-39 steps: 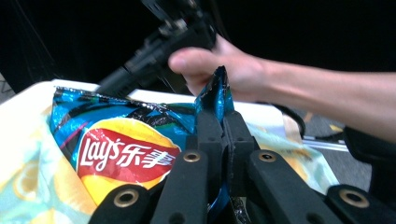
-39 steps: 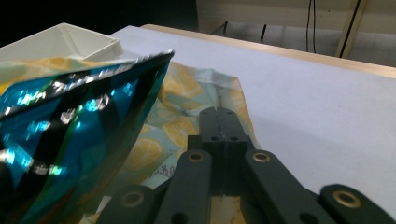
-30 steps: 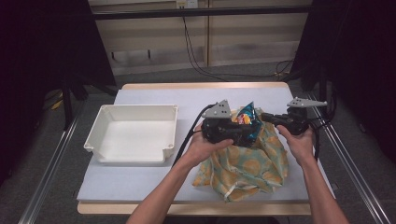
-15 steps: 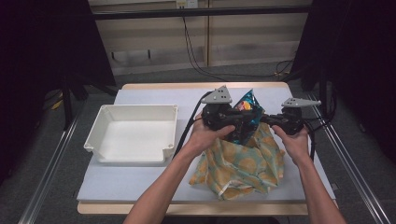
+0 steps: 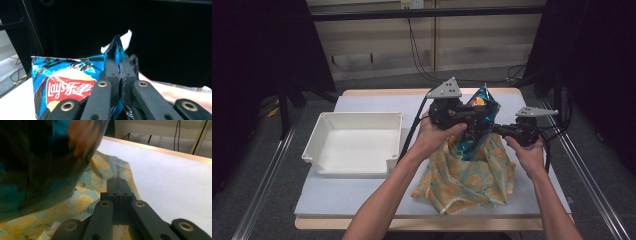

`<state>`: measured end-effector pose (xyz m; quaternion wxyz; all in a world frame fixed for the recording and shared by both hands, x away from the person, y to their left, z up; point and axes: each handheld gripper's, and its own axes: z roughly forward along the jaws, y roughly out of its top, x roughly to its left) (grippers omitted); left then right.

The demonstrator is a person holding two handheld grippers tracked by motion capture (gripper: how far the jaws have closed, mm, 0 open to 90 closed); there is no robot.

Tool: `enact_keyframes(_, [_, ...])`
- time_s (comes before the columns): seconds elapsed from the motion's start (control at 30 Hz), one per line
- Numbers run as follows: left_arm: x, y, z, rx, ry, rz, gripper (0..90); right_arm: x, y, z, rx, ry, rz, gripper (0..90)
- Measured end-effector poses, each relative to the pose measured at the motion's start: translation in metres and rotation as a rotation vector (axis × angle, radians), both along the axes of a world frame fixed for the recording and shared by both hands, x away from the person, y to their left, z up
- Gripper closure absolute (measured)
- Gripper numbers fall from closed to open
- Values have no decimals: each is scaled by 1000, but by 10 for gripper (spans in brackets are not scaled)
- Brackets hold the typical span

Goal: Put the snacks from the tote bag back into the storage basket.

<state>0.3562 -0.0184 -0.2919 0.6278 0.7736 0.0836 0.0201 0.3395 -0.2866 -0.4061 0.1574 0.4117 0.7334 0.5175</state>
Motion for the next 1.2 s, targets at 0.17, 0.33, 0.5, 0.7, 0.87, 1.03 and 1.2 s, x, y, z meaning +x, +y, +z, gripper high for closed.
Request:
enact_keyframes(0.17, [0,2,17,-31,-16,8,879,0,2,1,-2,0,0,900])
enact_keyframes(0.33, [-2,4,34,-43,-47,5,879,2,1,-3,-6,5,0,900])
enact_keyframes(0.5, [2,6,43,-37,-62,20,878,2,7,-3,-16,0,18,900])
enact_keyframes(0.7, [7,10,51,-66,-57,47,879,1,5,-1,-18,-6,21,900])
enact_keyframes(0.87, [10,8,60,-68,-64,56,879,0,9,0,-15,-15,30,900])
enact_keyframes(1.03, [10,3,60,-56,-71,61,879,-1,10,2,-13,-24,43,900])
enact_keyframes(1.2, [11,2,58,-58,-65,63,879,-3,11,6,-17,-33,38,900])
